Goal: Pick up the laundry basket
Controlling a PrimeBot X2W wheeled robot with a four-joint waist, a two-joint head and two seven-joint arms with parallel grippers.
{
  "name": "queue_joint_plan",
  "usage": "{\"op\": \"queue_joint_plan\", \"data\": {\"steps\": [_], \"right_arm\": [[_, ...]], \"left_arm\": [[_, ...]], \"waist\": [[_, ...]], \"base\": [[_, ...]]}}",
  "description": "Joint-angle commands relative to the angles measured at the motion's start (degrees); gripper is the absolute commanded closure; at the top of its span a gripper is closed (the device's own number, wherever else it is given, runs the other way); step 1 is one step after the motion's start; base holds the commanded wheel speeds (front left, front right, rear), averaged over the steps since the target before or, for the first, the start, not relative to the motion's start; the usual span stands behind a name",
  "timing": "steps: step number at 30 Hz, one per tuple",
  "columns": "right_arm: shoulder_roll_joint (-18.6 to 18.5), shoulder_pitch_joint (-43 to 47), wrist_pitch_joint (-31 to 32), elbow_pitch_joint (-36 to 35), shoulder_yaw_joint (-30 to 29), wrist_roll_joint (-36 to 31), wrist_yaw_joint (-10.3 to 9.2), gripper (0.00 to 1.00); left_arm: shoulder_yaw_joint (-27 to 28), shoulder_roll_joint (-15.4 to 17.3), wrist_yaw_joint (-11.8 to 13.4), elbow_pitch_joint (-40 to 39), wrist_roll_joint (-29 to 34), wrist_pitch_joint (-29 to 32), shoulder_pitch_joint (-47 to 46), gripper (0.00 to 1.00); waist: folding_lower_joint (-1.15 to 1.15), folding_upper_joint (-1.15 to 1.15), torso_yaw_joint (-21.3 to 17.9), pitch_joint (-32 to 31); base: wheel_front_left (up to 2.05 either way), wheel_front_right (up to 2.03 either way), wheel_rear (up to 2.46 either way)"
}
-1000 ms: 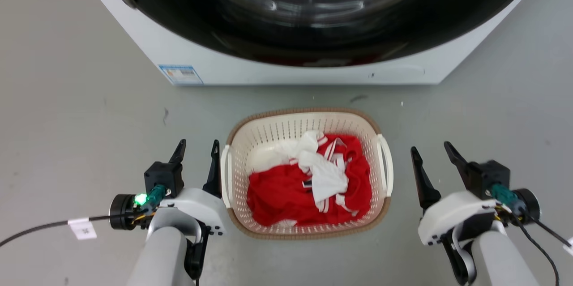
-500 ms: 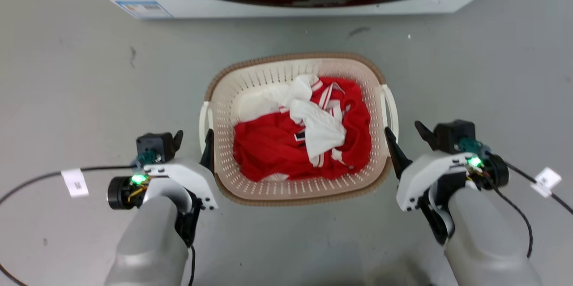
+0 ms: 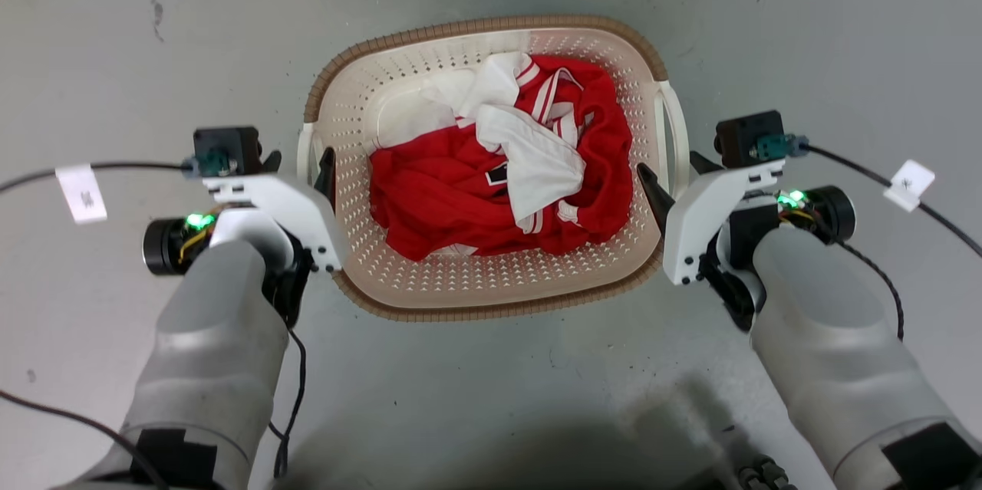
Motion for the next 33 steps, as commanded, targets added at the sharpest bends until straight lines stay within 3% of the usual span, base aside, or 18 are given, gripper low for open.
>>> {"op": "queue_joint_plan", "data": {"steps": [1, 13, 14, 15, 16, 17, 33], "right_arm": [[0.1, -1.5, 0.2, 0.8, 0.5, 0.5, -0.04, 0.00], [0.1, -9.5, 3.8, 7.5, 5.1, 5.5, -0.04, 0.00], [0.1, -9.8, 4.1, 7.8, 5.5, 6.0, -0.04, 0.00], [0.1, -9.9, 4.4, 7.9, 5.6, 6.8, -0.03, 0.24], [0.1, -10.0, 4.9, 7.9, 6.1, 7.4, -0.04, 0.76], [0.1, -10.1, 5.3, 8.0, 6.6, 7.9, -0.03, 1.00], [0.0, -9.4, 6.2, 10.0, 11.0, 13.8, -0.01, 1.00]], "left_arm": [[-0.6, 0.2, -0.1, 0.4, -0.4, 0.6, -1.2, 0.00], [-5.3, 1.8, -0.1, 2.6, -5.0, 8.4, -6.7, 0.00], [-5.7, 1.8, -0.1, 2.5, -5.4, 8.5, -7.0, 0.18], [-6.2, 1.8, -0.1, 2.4, -5.6, 8.7, -7.2, 0.70], [-6.7, 1.5, -0.1, 2.3, -6.2, 9.2, -7.2, 1.00], [-7.1, 1.5, -0.1, 2.1, -6.6, 9.3, -7.3, 1.00], [-14.4, 1.5, 0.0, 1.7, -12.8, 13.5, -5.5, 1.00]], "waist": [[-0.01, 0.00, 0.0, 0.6], [-0.01, 0.00, 0.2, 3.6], [-0.01, 0.00, 0.3, 3.7], [-0.01, 0.00, 0.4, 3.8], [-0.01, 0.00, 0.5, 3.9], [-0.01, 0.00, 0.6, 4.0], [-0.01, 0.00, 1.1, 1.2]], "base": [[0.00, 0.00, 0.00], [0.00, 0.00, 0.00], [0.00, 0.00, 0.00], [0.00, 0.00, 0.00], [0.00, 0.00, 0.00], [0.00, 0.00, 0.00], [0.00, 0.00, 0.00]]}}
